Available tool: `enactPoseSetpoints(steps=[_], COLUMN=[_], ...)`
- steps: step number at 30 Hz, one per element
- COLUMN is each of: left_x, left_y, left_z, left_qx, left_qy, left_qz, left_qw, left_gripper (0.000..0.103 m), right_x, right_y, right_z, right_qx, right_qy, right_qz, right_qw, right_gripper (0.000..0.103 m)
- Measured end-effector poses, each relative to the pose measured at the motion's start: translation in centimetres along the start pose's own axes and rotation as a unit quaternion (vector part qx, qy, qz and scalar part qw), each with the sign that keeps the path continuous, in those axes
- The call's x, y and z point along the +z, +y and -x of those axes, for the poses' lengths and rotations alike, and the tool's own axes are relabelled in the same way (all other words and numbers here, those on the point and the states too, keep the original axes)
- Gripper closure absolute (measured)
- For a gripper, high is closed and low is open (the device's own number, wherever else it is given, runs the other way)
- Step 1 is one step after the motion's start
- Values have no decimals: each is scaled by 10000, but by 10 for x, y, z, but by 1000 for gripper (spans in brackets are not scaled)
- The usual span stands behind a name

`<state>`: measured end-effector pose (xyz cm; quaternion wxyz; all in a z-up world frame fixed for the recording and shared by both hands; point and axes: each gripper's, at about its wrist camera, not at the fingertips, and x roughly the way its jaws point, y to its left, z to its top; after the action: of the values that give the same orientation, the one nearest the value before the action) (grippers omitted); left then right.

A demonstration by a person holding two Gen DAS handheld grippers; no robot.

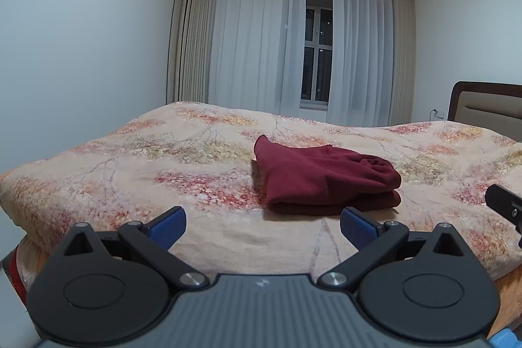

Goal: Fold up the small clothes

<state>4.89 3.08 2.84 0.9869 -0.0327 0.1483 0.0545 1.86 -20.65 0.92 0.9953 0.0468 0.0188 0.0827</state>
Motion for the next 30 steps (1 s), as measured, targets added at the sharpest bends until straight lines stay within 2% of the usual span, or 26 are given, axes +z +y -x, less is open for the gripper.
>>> enactPoseSetpoints(steps=[9, 14, 30], left_x=[-10, -18, -23], left_y=[-4, -2, 0], left_z=[-2, -6, -14], left_qx=[14, -113, -80], left_qy=[20, 127, 292], left_qz=[-159, -53, -39], left_qw=[9999, 9998, 9995], left_gripper=[0, 0, 0], right_x=[-9, -14, -23], right_y=[-1, 1, 1], right_z=[-2, -6, -14], right_qx=[12, 87, 93], right_qy=[0, 111, 326], right_qz=[87, 133, 95], right_qw=[10000, 9998, 9994], right_gripper=[0, 0, 0])
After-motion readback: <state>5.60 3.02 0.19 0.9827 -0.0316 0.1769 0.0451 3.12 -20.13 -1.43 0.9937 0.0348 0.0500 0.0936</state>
